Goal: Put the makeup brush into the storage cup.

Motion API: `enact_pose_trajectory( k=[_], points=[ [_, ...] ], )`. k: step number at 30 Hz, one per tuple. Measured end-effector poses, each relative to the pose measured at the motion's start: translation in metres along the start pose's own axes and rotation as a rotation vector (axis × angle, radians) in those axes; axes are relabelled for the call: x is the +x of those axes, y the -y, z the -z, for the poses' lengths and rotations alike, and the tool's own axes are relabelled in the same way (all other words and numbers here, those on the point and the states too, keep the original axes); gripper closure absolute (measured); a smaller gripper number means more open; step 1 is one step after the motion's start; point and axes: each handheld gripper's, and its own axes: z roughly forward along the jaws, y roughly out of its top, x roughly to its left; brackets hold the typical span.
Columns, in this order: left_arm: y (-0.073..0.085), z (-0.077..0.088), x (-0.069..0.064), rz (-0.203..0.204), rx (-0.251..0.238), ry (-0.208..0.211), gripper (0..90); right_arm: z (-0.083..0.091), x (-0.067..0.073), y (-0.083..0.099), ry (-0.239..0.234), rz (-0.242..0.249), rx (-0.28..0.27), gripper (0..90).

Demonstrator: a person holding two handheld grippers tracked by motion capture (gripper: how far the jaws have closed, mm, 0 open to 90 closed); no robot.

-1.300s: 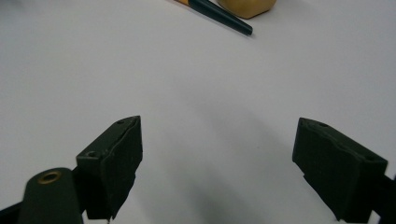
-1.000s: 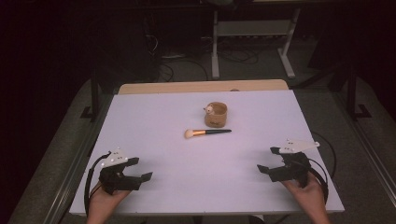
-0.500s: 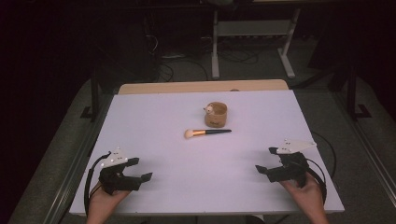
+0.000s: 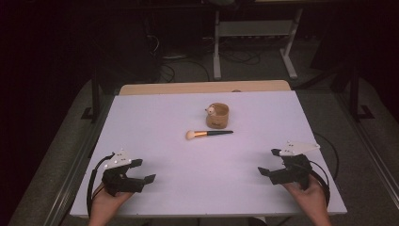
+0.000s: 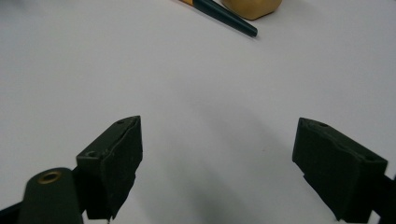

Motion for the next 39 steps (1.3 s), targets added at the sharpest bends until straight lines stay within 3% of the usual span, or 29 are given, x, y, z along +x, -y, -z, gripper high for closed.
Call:
enact_pose_trajectory(
  k=[13,28,39],
  points=[
    [-0.003,-0.005,-0.005,-0.027,0.01,0.015,20.6,-0.001,0.001,0.0,-0.007,0.019,0.01,15.3],
    [-0.006,-0.009,-0.007,-0.025,0.007,0.038,21.4,-0.004,0.003,0.0,-0.015,0.026,0.023,15.4],
    [-0.02,-0.017,-0.007,-0.046,0.003,0.07,22.2,-0.002,0.003,-0.005,-0.011,0.033,0.015,15.4]
  ],
)
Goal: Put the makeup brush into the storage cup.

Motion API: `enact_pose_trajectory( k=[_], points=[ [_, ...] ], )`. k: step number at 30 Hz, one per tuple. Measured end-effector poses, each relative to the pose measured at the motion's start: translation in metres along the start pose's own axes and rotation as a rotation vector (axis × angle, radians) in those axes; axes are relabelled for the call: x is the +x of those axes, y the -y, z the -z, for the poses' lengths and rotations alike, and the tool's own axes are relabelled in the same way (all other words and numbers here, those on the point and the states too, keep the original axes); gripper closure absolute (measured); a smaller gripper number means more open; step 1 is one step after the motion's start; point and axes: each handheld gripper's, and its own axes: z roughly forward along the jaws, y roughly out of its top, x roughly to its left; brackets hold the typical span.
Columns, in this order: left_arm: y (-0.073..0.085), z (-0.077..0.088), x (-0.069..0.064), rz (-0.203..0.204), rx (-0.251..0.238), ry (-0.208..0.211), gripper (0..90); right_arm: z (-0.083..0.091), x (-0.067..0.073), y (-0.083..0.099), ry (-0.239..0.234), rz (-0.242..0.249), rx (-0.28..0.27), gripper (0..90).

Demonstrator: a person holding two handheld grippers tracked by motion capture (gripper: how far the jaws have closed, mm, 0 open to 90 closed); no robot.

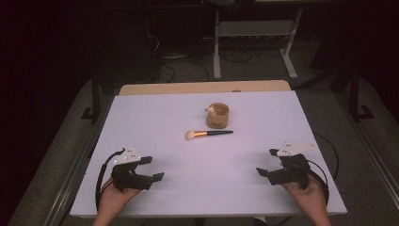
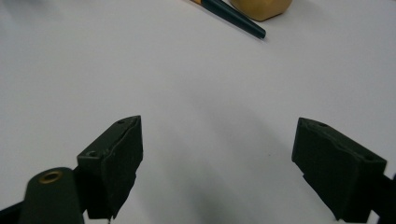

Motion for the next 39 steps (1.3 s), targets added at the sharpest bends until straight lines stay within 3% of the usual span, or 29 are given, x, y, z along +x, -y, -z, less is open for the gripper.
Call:
enact_pose_trajectory(
  k=[5,16,21,26,31,32,39],
  points=[
    [-0.012,-0.009,0.004,-0.011,0.008,0.018,23.0,0.002,-0.001,-0.001,0.006,0.007,-0.002,15.5],
    [-0.057,-0.041,0.015,-0.083,0.047,0.06,23.1,0.003,-0.004,-0.004,0.008,0.011,-0.008,15.5],
    [-0.077,-0.059,0.022,-0.132,0.088,0.068,23.3,0.004,-0.005,-0.002,0.004,0.001,-0.005,15.5],
    [-0.094,-0.08,0.031,-0.133,0.09,0.11,23.9,0.004,-0.005,-0.003,0.003,0.006,-0.006,15.5],
    [-0.106,-0.099,0.04,-0.133,0.134,0.12,24.6,0.004,-0.005,-0.003,0.007,0.013,-0.011,15.6],
    [-0.109,-0.102,0.043,-0.149,0.145,0.124,24.8,0.004,-0.006,-0.003,0.005,0.013,-0.01,15.5],
    [-0.123,-0.127,0.06,-0.135,0.178,0.16,25.6,0.004,-0.009,-0.003,0.001,0.012,-0.011,15.5]
  ],
)
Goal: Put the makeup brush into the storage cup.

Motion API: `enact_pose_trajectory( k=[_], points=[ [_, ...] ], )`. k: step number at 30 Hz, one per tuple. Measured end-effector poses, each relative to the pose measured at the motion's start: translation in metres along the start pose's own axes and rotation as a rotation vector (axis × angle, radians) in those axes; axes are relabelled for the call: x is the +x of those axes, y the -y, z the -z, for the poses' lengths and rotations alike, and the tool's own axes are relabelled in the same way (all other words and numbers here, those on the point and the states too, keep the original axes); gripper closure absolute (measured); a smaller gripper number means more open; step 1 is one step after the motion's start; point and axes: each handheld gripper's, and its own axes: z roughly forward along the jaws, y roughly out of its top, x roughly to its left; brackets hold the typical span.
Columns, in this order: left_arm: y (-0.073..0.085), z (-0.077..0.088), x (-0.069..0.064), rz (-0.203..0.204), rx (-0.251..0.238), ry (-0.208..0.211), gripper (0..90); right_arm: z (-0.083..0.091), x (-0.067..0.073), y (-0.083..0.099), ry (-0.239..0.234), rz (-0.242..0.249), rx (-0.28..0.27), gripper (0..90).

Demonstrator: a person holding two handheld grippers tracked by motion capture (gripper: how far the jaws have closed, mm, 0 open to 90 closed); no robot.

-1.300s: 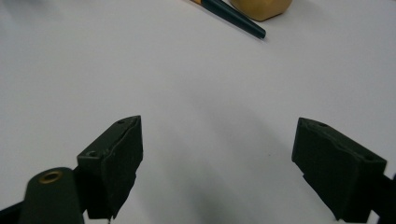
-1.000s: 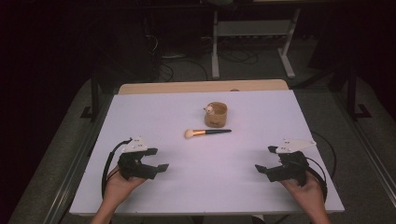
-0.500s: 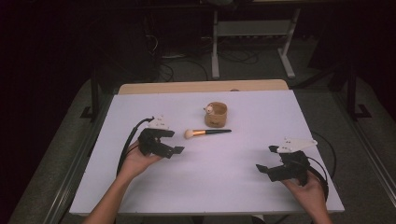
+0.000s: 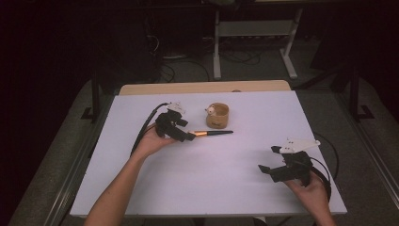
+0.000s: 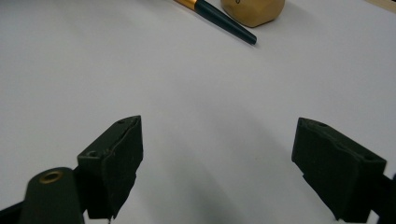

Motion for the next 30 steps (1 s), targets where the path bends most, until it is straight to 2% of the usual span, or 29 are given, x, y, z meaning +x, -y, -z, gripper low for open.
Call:
enact_pose_trajectory(
  k=[2,5,7,8,13,20,22,24,30],
  points=[
    [-0.003,-0.007,0.005,-0.001,0.013,0.011,25.9,0.0,0.0,0.0,0.0,-0.003,0.0,15.5],
    [-0.007,-0.018,0.011,-0.023,0.033,0.008,27.1,0.0,-0.001,0.0,-0.003,-0.006,0.001,15.5],
    [-0.008,-0.024,0.015,-0.023,0.04,0.03,29.1,-0.001,-0.001,0.0,-0.006,-0.005,0.001,15.6],
    [-0.009,-0.028,0.016,-0.04,0.052,0.029,30.0,-0.001,-0.001,0.0,-0.006,0.002,0.0,15.5],
    [-0.01,-0.043,0.013,-0.076,0.072,0.017,34.8,0.0,0.002,-0.001,-0.006,0.023,-0.007,18.6],
    [-0.01,-0.051,0.014,-0.085,0.085,0.018,42.3,-0.001,0.001,-0.001,-0.013,0.021,-0.004,18.5],
    [-0.01,-0.052,0.014,-0.075,0.083,0.028,43.7,-0.002,0.001,-0.001,-0.015,0.026,-0.005,18.5],
    [-0.011,-0.053,0.015,-0.092,0.079,0.028,46.0,-0.003,0.002,-0.002,-0.017,0.028,-0.001,18.5],
    [-0.015,-0.058,0.016,-0.096,0.108,0.042,50.6,-0.003,0.001,-0.001,-0.018,0.028,0.0,18.3]
  ],
)
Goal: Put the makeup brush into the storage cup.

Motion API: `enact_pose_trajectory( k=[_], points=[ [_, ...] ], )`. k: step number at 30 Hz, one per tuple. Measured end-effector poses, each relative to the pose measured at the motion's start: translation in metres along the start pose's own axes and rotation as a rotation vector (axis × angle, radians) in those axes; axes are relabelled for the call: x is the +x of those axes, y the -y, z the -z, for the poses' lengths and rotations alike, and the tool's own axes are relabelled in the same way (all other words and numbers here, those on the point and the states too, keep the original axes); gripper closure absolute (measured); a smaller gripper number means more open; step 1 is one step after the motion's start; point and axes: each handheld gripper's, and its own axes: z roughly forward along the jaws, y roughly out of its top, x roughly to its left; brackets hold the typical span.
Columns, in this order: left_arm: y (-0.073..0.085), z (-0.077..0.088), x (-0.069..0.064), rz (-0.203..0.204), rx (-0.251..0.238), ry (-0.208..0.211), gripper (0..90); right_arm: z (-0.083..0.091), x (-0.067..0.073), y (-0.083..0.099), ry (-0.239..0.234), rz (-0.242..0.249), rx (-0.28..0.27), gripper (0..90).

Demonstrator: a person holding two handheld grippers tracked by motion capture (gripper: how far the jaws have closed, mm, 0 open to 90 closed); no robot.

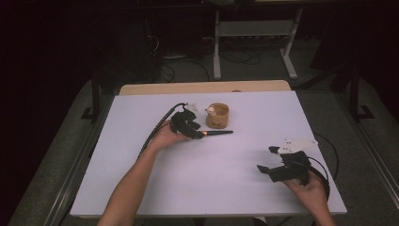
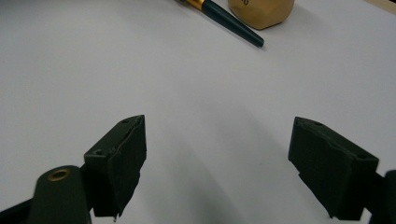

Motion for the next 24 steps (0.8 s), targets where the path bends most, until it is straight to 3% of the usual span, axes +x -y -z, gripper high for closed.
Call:
enact_pose_trajectory(
  k=[6,11,19,24],
  points=[
    [-0.003,-0.0068,-0.0019,-0.035,0.046,0.003,54.7,0.0014,-0.0013,0.001,0.005,-0.006,-0.006,18.3],
    [-0.0034,-0.0089,-0.0023,-0.053,0.048,-0.003,60.1,0.0014,-0.0022,0.0016,0.0,-0.013,-0.003,18.3],
    [-0.0084,-0.0091,-0.0067,-0.121,0.091,-0.013,68.4,-0.0013,-0.0025,0.0009,-0.005,-0.011,-0.004,18.3],
    [-0.0088,-0.0093,-0.0066,-0.119,0.092,-0.011,69.7,-0.0026,-0.0014,0.0005,-0.007,-0.015,0.0,18.3]
  ],
)
